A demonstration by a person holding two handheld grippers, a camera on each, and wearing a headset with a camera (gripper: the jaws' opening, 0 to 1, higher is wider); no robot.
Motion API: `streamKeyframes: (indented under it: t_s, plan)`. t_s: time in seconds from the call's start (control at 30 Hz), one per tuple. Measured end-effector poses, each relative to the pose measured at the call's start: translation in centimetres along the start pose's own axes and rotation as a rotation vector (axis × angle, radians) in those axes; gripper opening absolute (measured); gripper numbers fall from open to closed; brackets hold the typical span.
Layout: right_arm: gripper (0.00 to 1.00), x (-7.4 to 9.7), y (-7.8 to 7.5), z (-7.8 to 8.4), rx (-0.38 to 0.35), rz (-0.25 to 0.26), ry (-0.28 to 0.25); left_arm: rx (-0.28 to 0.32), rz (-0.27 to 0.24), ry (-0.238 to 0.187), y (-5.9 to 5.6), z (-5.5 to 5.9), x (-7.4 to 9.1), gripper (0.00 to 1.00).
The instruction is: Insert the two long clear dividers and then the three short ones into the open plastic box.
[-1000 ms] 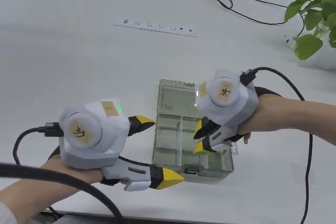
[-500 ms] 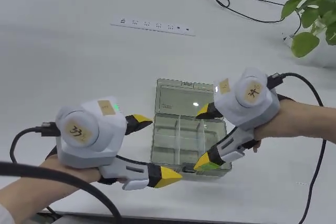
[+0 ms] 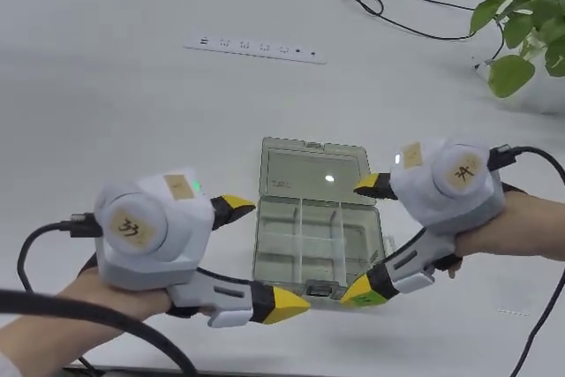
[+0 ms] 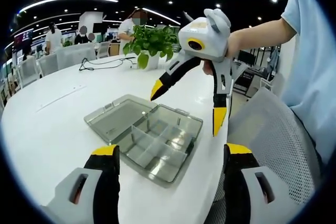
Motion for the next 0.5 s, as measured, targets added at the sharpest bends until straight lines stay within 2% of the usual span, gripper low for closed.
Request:
streamKeyframes:
  t_s: [0.2, 0.3, 0.5]
  plan:
    - [0.95, 1.6, -0.7, 1.5, -0.055, 0.061, -0.011, 0.008, -0.003, 0.003, 0.1, 0.1, -0.1, 0.85]
    - [0.95, 2.9, -1.1, 2.7, -0.084, 0.092, -0.012, 0.014, -0.005, 0.001, 0.1, 0.0, -0.1, 0.85]
    - [0.94, 5.4, -1.7, 5.8, -0.12, 0.139, 0.041, 0.016, -0.006, 0.001, 0.2, 0.0, -0.1, 0.86]
Point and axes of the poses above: the centre of the closed fingertips' face, and the gripper's own axes: x roughly backward along the fingers, y roughly to its left, z roughly out of its underside, the point moved 2 cm from there along x, roughly backward along the fingers, and after that the axes turned 13 degrees about -y, right-handed, at the moved point
